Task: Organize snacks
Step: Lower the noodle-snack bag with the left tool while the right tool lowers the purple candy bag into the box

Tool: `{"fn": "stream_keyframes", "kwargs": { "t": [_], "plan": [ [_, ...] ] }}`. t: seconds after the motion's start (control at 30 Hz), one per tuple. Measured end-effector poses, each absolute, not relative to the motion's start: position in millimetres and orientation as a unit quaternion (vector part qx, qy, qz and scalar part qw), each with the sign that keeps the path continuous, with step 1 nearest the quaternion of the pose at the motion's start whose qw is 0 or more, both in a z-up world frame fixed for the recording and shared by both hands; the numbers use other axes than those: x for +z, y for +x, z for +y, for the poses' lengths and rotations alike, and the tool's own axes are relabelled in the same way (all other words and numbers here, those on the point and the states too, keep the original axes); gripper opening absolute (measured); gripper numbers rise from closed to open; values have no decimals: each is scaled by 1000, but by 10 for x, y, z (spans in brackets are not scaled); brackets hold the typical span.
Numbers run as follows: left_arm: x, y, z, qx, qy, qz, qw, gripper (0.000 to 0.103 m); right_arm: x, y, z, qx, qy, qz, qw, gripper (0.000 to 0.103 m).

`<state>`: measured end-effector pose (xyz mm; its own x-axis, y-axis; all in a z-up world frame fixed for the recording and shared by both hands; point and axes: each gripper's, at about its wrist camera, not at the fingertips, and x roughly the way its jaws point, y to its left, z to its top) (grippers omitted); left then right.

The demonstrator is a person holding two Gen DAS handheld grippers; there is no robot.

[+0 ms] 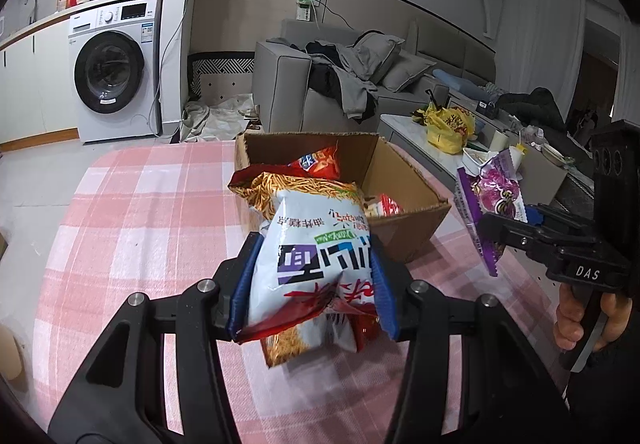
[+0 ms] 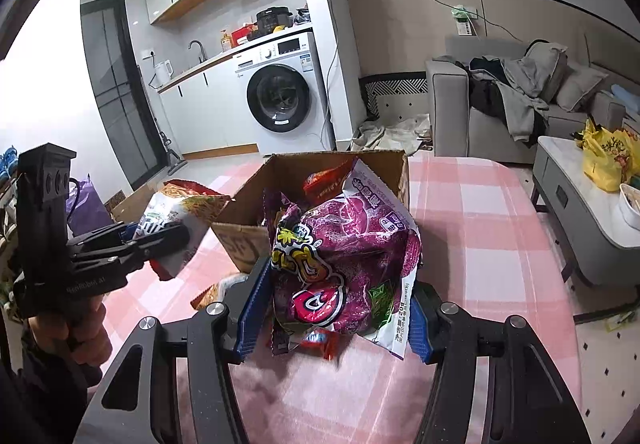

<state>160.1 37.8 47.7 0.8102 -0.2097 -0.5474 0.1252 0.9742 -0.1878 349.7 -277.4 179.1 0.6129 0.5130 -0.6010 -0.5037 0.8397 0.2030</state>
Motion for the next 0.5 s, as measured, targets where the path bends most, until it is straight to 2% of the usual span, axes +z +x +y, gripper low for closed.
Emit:
{"fn": "stream_keyframes", "kwargs": {
  "t": [0.5],
  "plan": [
    [642, 2169, 340, -75, -67, 286, 953, 48, 1856, 3895, -2440, 294, 7, 328, 898, 59]
  ]
}}
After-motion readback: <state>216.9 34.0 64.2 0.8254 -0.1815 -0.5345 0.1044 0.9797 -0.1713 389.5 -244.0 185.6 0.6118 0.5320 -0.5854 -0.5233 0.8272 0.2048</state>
